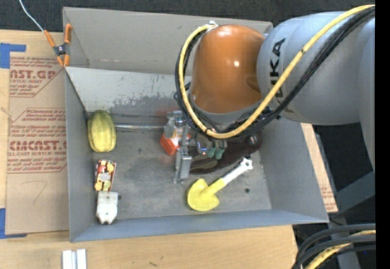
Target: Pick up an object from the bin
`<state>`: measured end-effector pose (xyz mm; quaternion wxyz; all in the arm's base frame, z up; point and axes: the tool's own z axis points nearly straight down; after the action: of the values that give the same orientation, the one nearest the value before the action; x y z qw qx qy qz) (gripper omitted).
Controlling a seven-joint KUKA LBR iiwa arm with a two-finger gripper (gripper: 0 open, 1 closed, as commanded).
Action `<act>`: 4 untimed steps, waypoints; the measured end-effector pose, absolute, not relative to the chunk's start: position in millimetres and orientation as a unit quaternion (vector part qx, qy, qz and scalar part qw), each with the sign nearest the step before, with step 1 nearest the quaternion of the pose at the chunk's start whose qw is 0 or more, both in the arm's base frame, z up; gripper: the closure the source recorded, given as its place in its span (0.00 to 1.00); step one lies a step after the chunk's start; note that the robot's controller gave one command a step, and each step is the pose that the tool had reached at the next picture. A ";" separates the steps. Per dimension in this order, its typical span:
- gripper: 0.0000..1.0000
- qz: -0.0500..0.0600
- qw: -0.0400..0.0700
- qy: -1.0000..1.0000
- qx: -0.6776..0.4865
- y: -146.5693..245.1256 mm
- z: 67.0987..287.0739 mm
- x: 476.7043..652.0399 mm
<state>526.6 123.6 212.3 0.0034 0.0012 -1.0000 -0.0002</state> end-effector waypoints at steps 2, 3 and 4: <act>0.00 -0.001 -0.001 -0.999 0.043 86.7 139.8 556.1; 0.00 -0.001 0.001 -0.995 0.099 56.3 128.5 518.6; 1.00 -0.001 -0.001 -0.998 -0.060 64.3 87.0 502.4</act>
Offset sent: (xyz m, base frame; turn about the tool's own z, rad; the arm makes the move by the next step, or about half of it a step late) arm 0.0474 -0.0648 -0.1327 -0.1404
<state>502.4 64.3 87.0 -0.0009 -0.0602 -0.9982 -0.0013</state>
